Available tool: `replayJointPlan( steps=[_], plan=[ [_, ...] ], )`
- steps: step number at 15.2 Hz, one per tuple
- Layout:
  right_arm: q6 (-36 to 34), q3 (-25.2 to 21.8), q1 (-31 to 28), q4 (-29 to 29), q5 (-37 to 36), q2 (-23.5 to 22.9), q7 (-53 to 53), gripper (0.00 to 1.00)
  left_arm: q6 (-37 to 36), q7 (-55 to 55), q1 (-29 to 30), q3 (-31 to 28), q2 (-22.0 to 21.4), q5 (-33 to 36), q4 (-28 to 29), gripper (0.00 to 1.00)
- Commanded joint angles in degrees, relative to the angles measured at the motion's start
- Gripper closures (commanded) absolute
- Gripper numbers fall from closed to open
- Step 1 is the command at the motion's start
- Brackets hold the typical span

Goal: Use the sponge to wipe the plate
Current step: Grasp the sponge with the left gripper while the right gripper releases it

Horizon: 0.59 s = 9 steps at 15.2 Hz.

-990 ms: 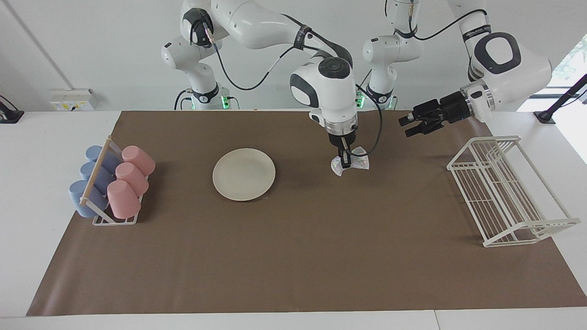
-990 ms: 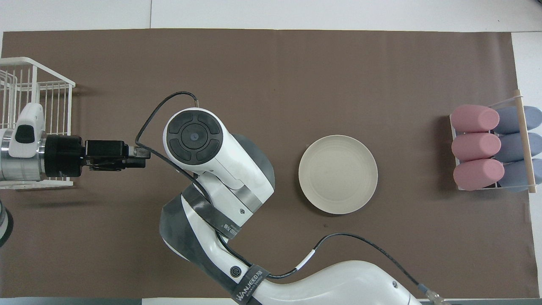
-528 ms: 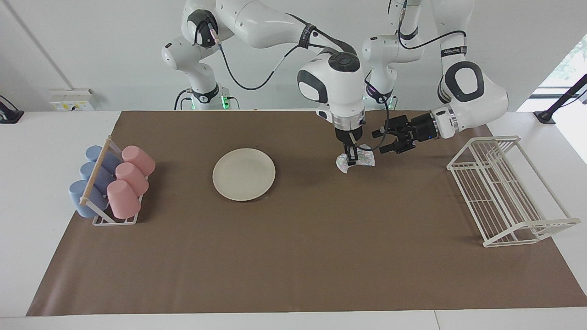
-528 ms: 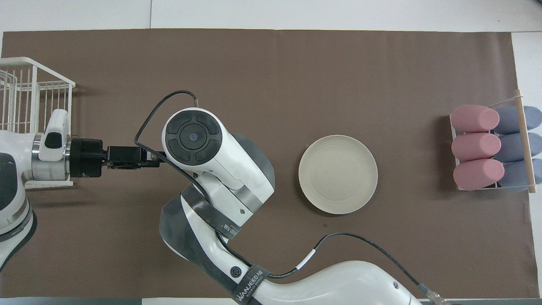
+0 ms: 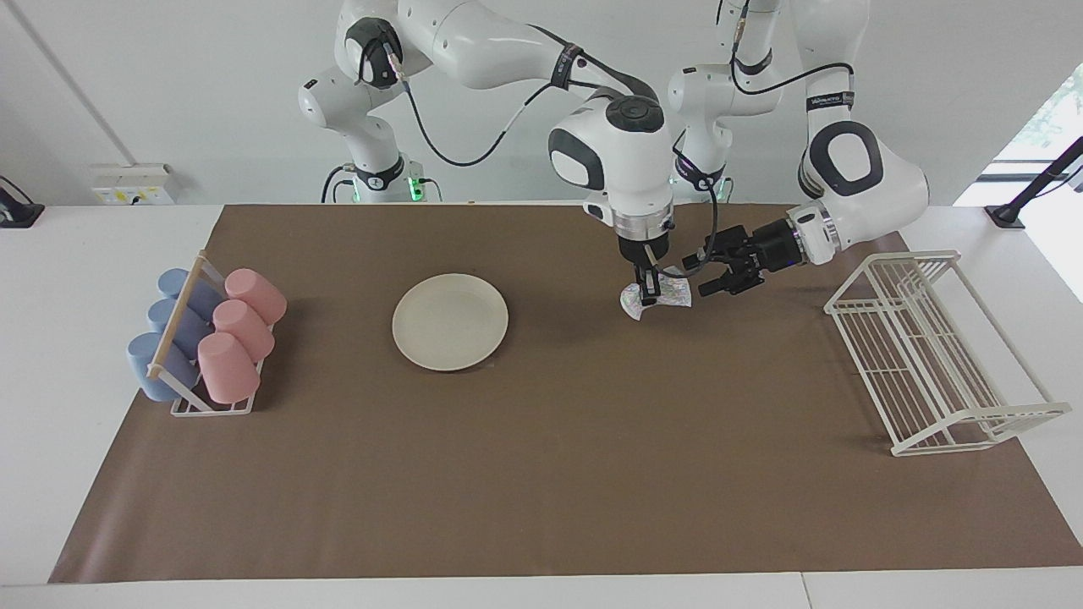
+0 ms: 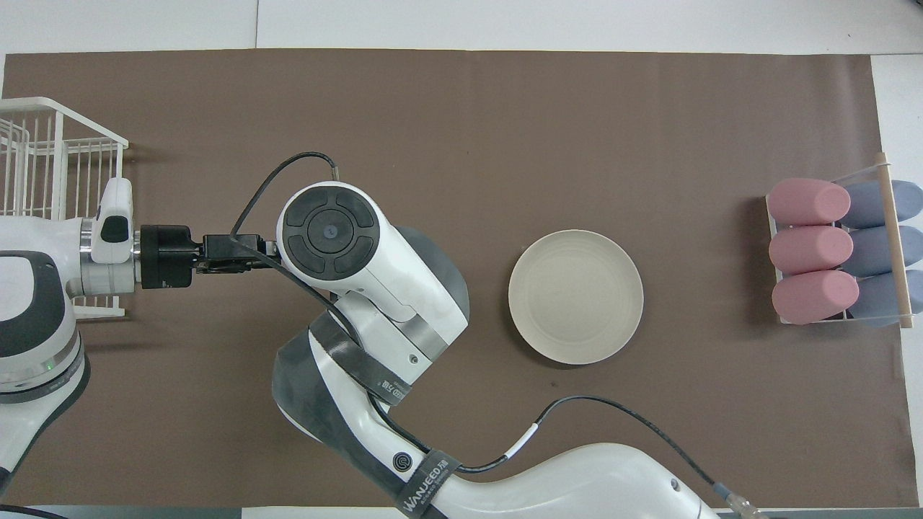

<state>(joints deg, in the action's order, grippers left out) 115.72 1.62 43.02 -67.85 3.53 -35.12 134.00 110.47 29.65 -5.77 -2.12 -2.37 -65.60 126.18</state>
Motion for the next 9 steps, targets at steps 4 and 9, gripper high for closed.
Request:
replayJointPlan(
  steps=[4, 9],
  plan=[
    [-0.7, 0.3, -0.3, 1.8, -0.7, -1.0, 1.1, 1.00, 2.5, 0.3, -1.7, -0.7, 1.9, -1.5, -1.8, 0.13],
    [-0.7, 0.3, -0.3, 1.7, -0.7, -1.0, 1.1, 1.00, 3.6, 0.1, -2.2, -0.5, 1.9, -1.6, -1.8, 1.00]
  ],
)
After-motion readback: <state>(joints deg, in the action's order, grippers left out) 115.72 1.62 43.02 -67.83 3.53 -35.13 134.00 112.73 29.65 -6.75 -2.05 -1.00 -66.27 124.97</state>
